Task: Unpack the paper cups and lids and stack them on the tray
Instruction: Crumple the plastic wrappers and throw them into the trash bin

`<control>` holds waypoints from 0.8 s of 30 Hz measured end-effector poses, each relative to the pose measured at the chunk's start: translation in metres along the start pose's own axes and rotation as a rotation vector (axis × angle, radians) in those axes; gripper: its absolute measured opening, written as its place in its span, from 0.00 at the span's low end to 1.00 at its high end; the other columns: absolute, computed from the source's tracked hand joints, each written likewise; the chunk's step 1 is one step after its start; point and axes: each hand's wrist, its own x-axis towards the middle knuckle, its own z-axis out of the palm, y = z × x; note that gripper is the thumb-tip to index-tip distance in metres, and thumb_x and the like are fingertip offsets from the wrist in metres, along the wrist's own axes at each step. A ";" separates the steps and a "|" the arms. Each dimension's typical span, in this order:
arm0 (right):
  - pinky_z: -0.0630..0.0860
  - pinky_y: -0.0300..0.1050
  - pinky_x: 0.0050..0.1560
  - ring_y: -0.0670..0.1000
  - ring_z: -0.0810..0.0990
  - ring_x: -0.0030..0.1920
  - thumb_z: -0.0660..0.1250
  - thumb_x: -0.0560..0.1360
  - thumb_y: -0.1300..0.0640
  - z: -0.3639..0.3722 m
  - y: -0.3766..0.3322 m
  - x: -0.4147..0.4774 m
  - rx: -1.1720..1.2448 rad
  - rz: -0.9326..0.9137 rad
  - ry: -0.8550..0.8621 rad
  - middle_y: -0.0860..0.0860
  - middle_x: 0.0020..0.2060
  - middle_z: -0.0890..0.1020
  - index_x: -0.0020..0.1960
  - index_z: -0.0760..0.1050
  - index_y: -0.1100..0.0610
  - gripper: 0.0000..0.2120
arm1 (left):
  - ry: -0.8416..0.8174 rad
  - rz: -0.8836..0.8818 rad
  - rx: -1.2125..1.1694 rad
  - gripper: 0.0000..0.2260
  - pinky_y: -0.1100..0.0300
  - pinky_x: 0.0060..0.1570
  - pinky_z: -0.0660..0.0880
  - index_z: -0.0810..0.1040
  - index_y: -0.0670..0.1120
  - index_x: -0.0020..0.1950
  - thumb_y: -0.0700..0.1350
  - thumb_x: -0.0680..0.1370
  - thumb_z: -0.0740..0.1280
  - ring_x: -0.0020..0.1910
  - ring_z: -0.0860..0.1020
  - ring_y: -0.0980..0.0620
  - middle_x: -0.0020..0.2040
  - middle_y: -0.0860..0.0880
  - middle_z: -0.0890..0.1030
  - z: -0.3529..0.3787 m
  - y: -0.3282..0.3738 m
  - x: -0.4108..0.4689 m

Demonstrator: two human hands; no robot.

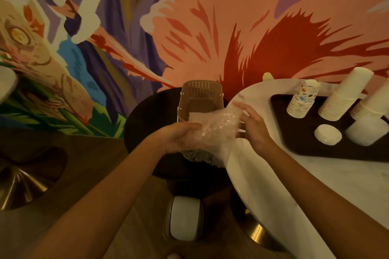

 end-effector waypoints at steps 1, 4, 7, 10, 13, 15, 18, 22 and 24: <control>0.81 0.48 0.39 0.55 0.80 0.47 0.54 0.80 0.52 -0.001 0.000 0.001 0.118 0.098 -0.007 0.55 0.53 0.78 0.64 0.70 0.52 0.14 | 0.018 0.024 0.031 0.15 0.52 0.44 0.78 0.71 0.45 0.62 0.38 0.75 0.64 0.49 0.78 0.46 0.52 0.44 0.78 0.000 0.000 0.000; 0.78 0.59 0.53 0.61 0.79 0.56 0.54 0.74 0.36 -0.004 0.000 0.000 0.237 0.329 -0.202 0.60 0.59 0.77 0.68 0.65 0.50 0.27 | 0.013 0.108 0.062 0.13 0.54 0.45 0.76 0.73 0.47 0.59 0.35 0.77 0.61 0.49 0.78 0.48 0.50 0.47 0.79 0.005 -0.001 0.001; 0.74 0.59 0.58 0.60 0.78 0.58 0.61 0.72 0.43 0.003 0.003 -0.008 0.095 0.385 -0.376 0.59 0.60 0.77 0.67 0.66 0.52 0.26 | 0.035 0.207 0.128 0.16 0.54 0.48 0.79 0.73 0.49 0.61 0.36 0.75 0.64 0.53 0.79 0.49 0.56 0.47 0.79 0.003 -0.007 0.006; 0.79 0.51 0.51 0.55 0.80 0.49 0.61 0.76 0.64 0.009 0.007 -0.011 0.081 0.356 -0.321 0.57 0.53 0.79 0.65 0.68 0.58 0.18 | 0.043 0.253 0.139 0.17 0.48 0.58 0.75 0.73 0.50 0.60 0.36 0.74 0.66 0.59 0.77 0.46 0.60 0.46 0.77 -0.005 -0.015 0.009; 0.80 0.40 0.38 0.52 0.79 0.44 0.60 0.73 0.74 0.013 0.007 -0.014 0.075 0.331 -0.291 0.55 0.48 0.79 0.63 0.69 0.59 0.21 | 0.062 0.241 0.124 0.17 0.50 0.56 0.76 0.73 0.49 0.61 0.36 0.73 0.66 0.58 0.77 0.46 0.60 0.46 0.77 -0.021 -0.019 0.010; 0.80 0.39 0.37 0.53 0.79 0.48 0.60 0.72 0.75 0.015 0.009 -0.016 0.087 0.325 -0.309 0.56 0.51 0.79 0.64 0.69 0.60 0.22 | 0.090 0.245 0.134 0.13 0.53 0.53 0.77 0.76 0.50 0.55 0.36 0.74 0.66 0.56 0.78 0.48 0.57 0.47 0.78 -0.029 -0.020 0.009; 0.81 0.38 0.37 0.53 0.79 0.48 0.61 0.73 0.74 0.021 0.011 -0.019 0.158 0.325 -0.324 0.54 0.50 0.80 0.60 0.71 0.58 0.19 | 0.127 0.218 0.105 0.10 0.56 0.48 0.79 0.76 0.49 0.54 0.38 0.75 0.65 0.54 0.80 0.49 0.57 0.46 0.79 -0.038 -0.023 0.008; 0.81 0.38 0.35 0.52 0.80 0.46 0.60 0.74 0.72 0.026 0.010 -0.018 0.185 0.299 -0.293 0.53 0.48 0.80 0.58 0.73 0.58 0.16 | 0.154 0.083 -0.027 0.08 0.52 0.49 0.77 0.76 0.47 0.54 0.42 0.76 0.65 0.54 0.79 0.45 0.57 0.44 0.78 -0.042 -0.028 0.009; 0.81 0.38 0.36 0.52 0.80 0.44 0.59 0.75 0.72 0.028 0.011 -0.017 0.090 0.264 -0.261 0.53 0.46 0.80 0.59 0.74 0.62 0.15 | 0.158 0.025 -0.065 0.08 0.54 0.47 0.77 0.74 0.45 0.56 0.44 0.78 0.63 0.51 0.79 0.46 0.53 0.44 0.80 -0.041 -0.029 0.006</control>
